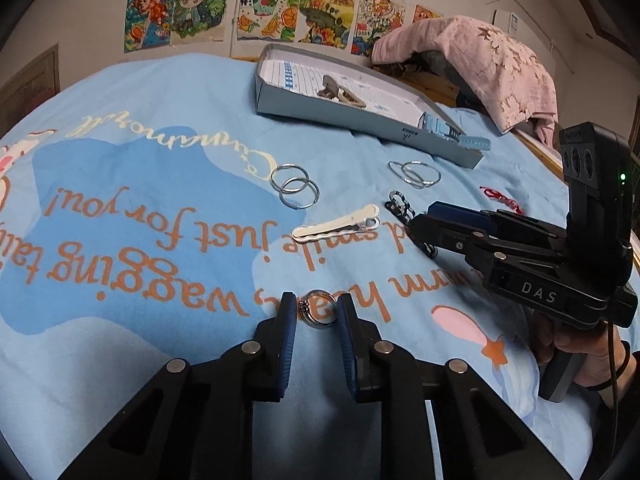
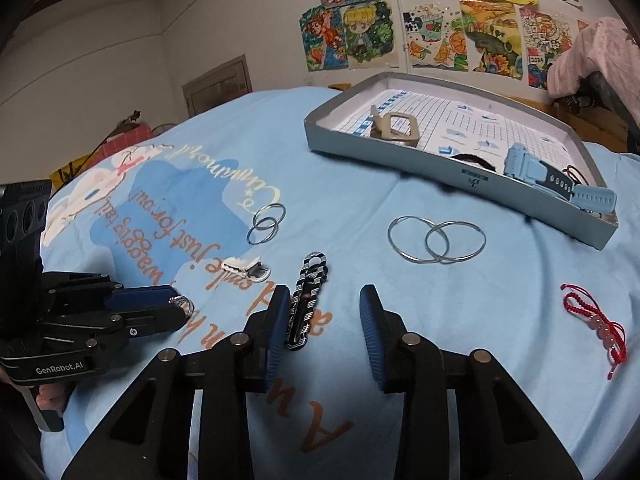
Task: Organize jewelry
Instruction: 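Grasp a small silver ring with the left tool while the right tool grasps the twisted black-and-white clip, then carry the ring and twisted clip into the grey tray and open both tools, then withdraw both open tools from the tray back over the bed, then move the left tool toward the white hair clip while the right tool approaches the red beaded bracelet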
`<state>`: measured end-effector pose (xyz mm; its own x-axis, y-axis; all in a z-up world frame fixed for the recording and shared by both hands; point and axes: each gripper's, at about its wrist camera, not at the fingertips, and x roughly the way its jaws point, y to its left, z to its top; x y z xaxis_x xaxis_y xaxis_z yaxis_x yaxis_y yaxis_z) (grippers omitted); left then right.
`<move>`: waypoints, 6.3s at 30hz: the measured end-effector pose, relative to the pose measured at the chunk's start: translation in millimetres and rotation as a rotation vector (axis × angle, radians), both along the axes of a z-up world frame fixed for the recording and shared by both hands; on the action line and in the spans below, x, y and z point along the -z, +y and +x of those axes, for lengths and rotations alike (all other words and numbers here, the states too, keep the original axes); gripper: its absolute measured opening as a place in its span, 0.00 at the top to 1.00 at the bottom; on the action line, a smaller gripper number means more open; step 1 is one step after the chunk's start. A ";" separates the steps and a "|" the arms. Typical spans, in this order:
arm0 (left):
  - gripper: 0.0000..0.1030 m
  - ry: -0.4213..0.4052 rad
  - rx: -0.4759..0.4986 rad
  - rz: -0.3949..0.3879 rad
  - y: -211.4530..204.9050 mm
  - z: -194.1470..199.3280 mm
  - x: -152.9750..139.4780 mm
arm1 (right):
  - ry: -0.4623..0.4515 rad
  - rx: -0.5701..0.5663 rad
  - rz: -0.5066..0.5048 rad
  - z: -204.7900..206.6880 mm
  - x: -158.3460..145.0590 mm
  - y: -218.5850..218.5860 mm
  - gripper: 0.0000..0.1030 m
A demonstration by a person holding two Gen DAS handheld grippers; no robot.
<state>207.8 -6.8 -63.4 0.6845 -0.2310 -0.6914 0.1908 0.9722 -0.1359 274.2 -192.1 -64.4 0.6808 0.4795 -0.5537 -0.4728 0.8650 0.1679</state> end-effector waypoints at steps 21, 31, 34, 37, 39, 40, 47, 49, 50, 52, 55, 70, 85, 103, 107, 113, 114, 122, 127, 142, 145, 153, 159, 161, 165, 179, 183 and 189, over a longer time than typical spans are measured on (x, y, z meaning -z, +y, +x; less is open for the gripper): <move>0.92 -0.003 0.017 0.020 -4.6 -1.5 -0.6 | 0.017 -0.020 -0.082 -2.3 1.8 15.1 0.89; 0.94 -0.051 0.030 -0.021 -9.8 1.4 -24.1 | -0.037 0.037 -0.007 -6.8 -13.9 -4.3 0.89; 0.94 -0.082 0.027 -0.064 -13.0 11.6 -37.2 | -0.058 0.072 0.032 -3.4 -21.2 -17.2 0.89; 0.94 -0.108 0.019 -0.108 -21.5 32.4 -52.2 | -0.087 0.122 0.062 3.0 -29.7 -33.9 0.89; 0.94 -0.132 0.014 -0.124 -31.5 51.3 -63.5 | -0.108 0.166 0.075 9.7 -35.9 -46.8 0.89; 0.94 -0.142 0.013 -0.135 -37.5 62.4 -68.7 | -0.116 0.197 0.087 15.2 -39.4 -55.9 0.89; 0.94 -0.151 0.014 -0.178 -79.6 140.9 -84.2 | -0.150 0.369 0.130 55.3 -57.3 -115.3 0.89; 0.94 -0.141 0.012 -0.189 -90.3 156.8 -81.7 | -0.143 0.421 0.127 72.6 -60.4 -134.6 0.89; 0.94 -0.131 0.010 -0.190 -96.8 167.8 -79.2 | -0.138 0.438 0.120 79.9 -60.3 -141.5 0.89; 0.94 -0.120 0.006 -0.175 -106.8 180.4 -73.8 | -0.100 0.460 0.132 97.5 -57.5 -157.1 0.89; 0.94 -0.103 0.011 -0.128 -123.0 196.0 -63.0 | -0.050 0.472 0.159 114.1 -47.4 -171.6 0.89; 0.94 -0.031 -0.020 -0.104 -136.0 219.1 -36.9 | 0.044 0.477 0.147 143.0 -16.3 -167.8 0.89; 0.71 -0.115 -0.034 -0.117 -126.9 192.3 -70.7 | -0.098 0.535 0.149 112.4 -49.5 -175.2 0.68; 0.00 -0.428 -0.092 -0.159 -81.0 39.2 -141.4 | -0.460 0.548 0.113 -34.4 -131.7 -145.8 0.06; 0.00 -0.472 -0.103 -0.143 -68.6 3.2 -145.2 | -0.534 0.517 0.098 -72.2 -138.3 -123.8 0.03; 0.00 -0.513 -0.145 -0.141 -37.6 -56.6 -139.9 | -0.578 0.486 0.092 -124.4 -138.7 -97.8 0.03; 0.00 -0.516 -0.152 -0.137 -33.3 -64.6 -138.8 | -0.580 0.484 0.093 -133.5 -137.9 -94.9 0.03; 0.00 -0.501 -0.187 -0.109 -5.0 -119.7 -118.6 | -0.560 0.438 0.079 -186.5 -118.2 -71.1 0.03; 0.00 -0.484 -0.187 -0.074 6.1 -149.5 -101.2 | -0.516 0.441 0.087 -215.1 -99.9 -63.3 0.03; 0.00 -0.380 -0.192 -0.047 11.1 -166.2 -61.9 | -0.364 0.480 0.039 -243.5 -61.4 -52.2 0.03; 0.00 -0.381 -0.199 -0.051 11.3 -166.6 -60.6 | -0.339 0.483 0.053 -240.7 -58.8 -55.3 0.03; 0.00 -0.352 -0.191 -0.030 9.3 -151.4 -66.2 | -0.334 0.474 0.049 -236.0 -60.5 -55.1 0.03; 0.00 -0.329 -0.194 0.015 8.9 -120.9 -70.9 | -0.370 0.463 0.010 -217.2 -76.4 -66.3 0.03; 0.00 -0.317 -0.197 0.010 7.6 -104.3 -70.4 | -0.372 0.464 0.009 -204.8 -82.9 -72.1 0.03; 0.00 -0.330 -0.210 0.027 -1.3 -76.2 -69.5 | -0.385 0.462 -0.006 -177.3 -90.5 -82.8 0.03; 0.00 -0.214 -0.207 0.011 -18.9 14.9 -42.4 | -0.288 0.422 0.008 -56.6 -65.9 -110.8 0.03; 0.00 -0.121 -0.191 0.016 -21.5 31.5 -21.8 | -0.241 0.427 -0.002 -28.7 -55.1 -111.9 0.03; 0.00 -0.072 -0.168 0.000 -22.5 39.8 -4.5 | -0.140 0.427 0.005 -7.1 -35.1 -118.4 0.03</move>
<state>247.6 -29.2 -59.0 0.7612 -0.1090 -0.6393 0.0350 0.9913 -0.1272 267.2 -310.4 -29.3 0.8867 0.1418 -0.4401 -0.0921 0.9869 0.1325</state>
